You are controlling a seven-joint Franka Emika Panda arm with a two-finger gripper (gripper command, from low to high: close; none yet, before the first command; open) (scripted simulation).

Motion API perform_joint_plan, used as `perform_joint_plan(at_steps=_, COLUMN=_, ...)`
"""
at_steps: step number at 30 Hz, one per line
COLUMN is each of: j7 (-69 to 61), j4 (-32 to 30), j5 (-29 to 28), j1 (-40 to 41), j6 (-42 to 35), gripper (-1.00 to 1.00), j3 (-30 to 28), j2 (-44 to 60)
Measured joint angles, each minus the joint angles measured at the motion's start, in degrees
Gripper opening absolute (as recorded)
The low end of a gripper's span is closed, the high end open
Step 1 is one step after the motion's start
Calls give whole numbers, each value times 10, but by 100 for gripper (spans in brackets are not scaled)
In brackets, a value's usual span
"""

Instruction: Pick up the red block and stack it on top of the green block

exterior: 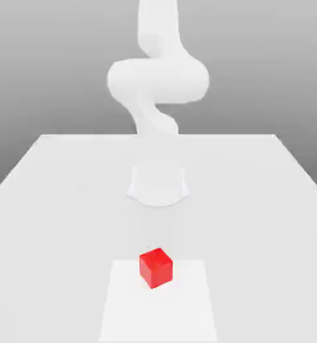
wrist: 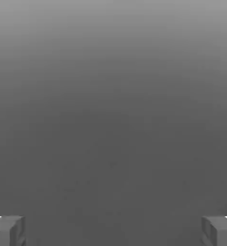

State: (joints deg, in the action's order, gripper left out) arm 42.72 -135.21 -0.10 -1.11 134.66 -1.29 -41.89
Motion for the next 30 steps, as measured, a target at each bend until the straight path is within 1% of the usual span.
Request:
perform_joint_plan(at_steps=12, j7=-181, j4=-191, j5=-5, j1=-53, j6=164, gripper=0, j3=-61, j2=232)
perform_joint_plan(at_steps=17, j7=-264, j4=-277, j5=-13, j1=-63, j6=249, gripper=0, j3=-72, j2=355)
perform_joint_plan(at_steps=20, j7=-298, j4=-287, j5=9, j1=-67, j6=308, gripper=0, j3=-69, j2=430)
perform_joint_plan(at_steps=24, j7=-334, j4=-277, j5=55, j1=-41, j6=379, gripper=0, j3=-33, j2=514)
perform_joint_plan(at_steps=25, j7=-333, j4=-275, j5=55, j1=-30, j6=392, gripper=-100, j3=-21, j2=531)
perform_joint_plan(at_steps=30, j7=-332, j4=-275, j5=54, j1=-30, j6=391, gripper=-100, j3=-21, j2=530)
